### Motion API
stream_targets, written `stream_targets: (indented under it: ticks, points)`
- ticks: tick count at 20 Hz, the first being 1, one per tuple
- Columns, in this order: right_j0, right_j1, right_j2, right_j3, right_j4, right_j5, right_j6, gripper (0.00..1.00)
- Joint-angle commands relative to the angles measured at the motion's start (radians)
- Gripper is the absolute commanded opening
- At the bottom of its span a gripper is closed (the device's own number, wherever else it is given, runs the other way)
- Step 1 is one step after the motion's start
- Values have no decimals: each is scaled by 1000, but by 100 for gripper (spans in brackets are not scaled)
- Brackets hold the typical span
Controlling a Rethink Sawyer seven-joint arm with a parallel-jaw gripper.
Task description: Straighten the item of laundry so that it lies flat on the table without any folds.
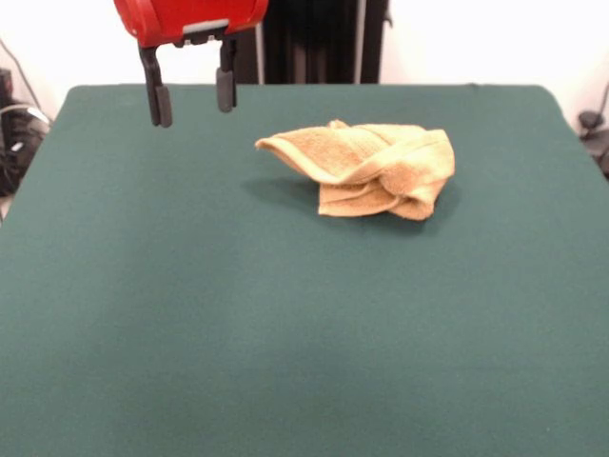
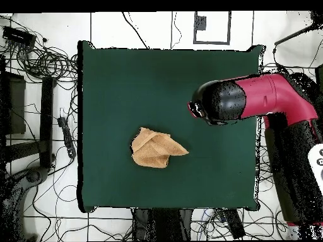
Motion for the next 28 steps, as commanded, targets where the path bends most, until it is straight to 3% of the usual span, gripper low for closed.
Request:
stream_targets:
  ticks: [1,28]
  points:
    - [34,29,-11,144,1,-65,-125,100]
    - [61,-2,-27,217,15,-105,-24,100]
